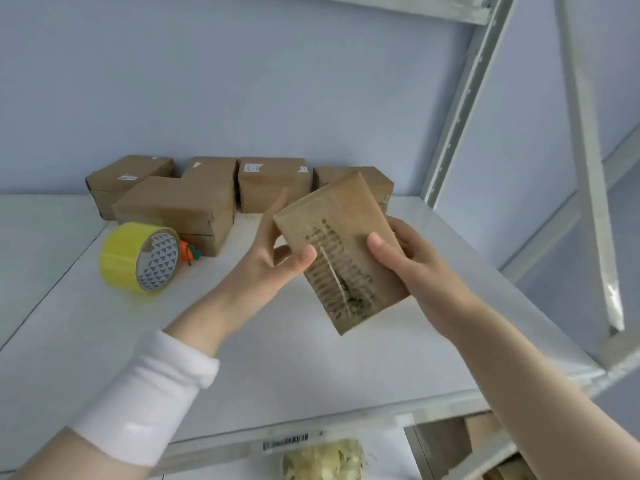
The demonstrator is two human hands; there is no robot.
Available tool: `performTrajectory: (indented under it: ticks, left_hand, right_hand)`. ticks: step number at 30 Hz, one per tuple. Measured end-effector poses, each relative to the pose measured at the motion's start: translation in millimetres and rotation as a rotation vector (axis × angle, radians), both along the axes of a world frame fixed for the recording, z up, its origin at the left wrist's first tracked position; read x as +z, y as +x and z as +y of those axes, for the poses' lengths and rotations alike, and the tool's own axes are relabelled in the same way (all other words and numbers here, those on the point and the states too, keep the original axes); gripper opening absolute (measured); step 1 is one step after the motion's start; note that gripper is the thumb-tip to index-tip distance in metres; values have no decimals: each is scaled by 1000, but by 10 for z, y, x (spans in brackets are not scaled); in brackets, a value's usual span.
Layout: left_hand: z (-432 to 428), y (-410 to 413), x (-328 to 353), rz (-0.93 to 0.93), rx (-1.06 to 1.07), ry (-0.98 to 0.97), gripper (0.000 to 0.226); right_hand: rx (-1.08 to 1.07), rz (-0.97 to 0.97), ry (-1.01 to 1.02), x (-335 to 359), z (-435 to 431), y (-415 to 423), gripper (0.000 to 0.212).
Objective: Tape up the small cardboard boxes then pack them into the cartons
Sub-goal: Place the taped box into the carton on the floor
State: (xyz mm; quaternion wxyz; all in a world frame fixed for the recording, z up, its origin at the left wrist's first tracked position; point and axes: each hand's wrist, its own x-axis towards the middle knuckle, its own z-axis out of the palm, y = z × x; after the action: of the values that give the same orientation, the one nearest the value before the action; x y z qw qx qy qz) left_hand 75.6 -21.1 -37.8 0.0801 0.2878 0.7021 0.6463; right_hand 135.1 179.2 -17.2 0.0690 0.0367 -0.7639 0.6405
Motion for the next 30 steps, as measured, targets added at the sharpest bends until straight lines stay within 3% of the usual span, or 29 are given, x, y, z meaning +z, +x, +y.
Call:
performTrajectory:
  ticks: [4, 8, 15, 18, 22, 24, 27, 30]
  left_hand:
    - [63, 222, -19, -59, -36, 151, 81]
    - [126, 454, -58, -148, -135, 189, 57]
    - [617, 1013, -26, -180, -412, -38, 57]
    - [911, 1261, 4, -121, -505, -73, 73]
    - [1541, 1851, -156, -108, -818, -206, 96]
    - [1947, 2230, -308, -146, -952, -294, 91]
    - [2563, 2815, -540, -154, -1041, -379, 65]
    - [3145, 3394, -764, -233, -1038, -360, 70]
  right_hand:
    - [-81, -44, -108, -103, -145, 445, 57]
    - [-99, -62, -193, -191, -156, 950, 43]
    - [-331, -109, -171, -271, 256, 2037, 56]
    - [-393, -142, -146, -357, 472, 2599, 57]
    - [-466, -207, -96, -529, 784, 3381, 58]
    - [-507, -227, -74, -611, 975, 3813, 61]
    - [-615, -254, -88, -812, 1271, 4499, 70]
    - [-857, -201, -157, -1110, 1542, 5183, 82]
